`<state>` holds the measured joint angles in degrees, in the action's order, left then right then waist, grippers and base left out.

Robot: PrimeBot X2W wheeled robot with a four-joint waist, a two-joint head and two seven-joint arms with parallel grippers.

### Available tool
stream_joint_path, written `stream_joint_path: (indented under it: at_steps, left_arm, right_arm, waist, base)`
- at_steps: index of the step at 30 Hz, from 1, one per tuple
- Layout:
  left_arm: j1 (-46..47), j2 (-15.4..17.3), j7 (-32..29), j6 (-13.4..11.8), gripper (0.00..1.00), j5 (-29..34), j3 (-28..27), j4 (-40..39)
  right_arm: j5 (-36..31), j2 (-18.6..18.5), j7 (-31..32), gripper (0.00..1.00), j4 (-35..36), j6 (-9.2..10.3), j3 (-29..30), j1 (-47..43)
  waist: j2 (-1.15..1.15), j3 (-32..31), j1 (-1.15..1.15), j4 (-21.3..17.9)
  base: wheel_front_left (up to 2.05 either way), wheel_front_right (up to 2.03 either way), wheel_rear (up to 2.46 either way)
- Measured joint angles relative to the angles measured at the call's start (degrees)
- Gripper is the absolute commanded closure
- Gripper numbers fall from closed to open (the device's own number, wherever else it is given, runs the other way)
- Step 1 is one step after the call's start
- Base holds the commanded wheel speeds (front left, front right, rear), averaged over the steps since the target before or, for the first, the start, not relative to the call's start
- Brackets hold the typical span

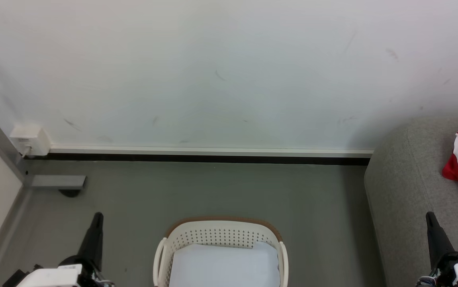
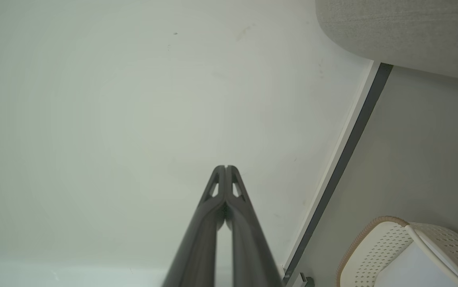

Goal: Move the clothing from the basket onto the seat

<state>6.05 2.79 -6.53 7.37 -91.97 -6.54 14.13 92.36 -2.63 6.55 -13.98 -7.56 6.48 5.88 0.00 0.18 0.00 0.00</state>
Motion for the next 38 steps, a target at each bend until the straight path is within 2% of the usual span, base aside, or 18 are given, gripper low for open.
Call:
stream_joint_path:
  at_steps: [38]
  left_arm:
    - [0.0, 0.0, 0.0, 0.0, 1.00, 0.0, 0.0, 0.0]
  right_arm:
    - [0.0, 0.0, 0.0, 1.00, 0.0, 0.00, 0.0, 0.0]
  waist:
    - [0.00, 0.0, 0.00, 0.0]
  base:
    - [0.00, 0.00, 0.00]
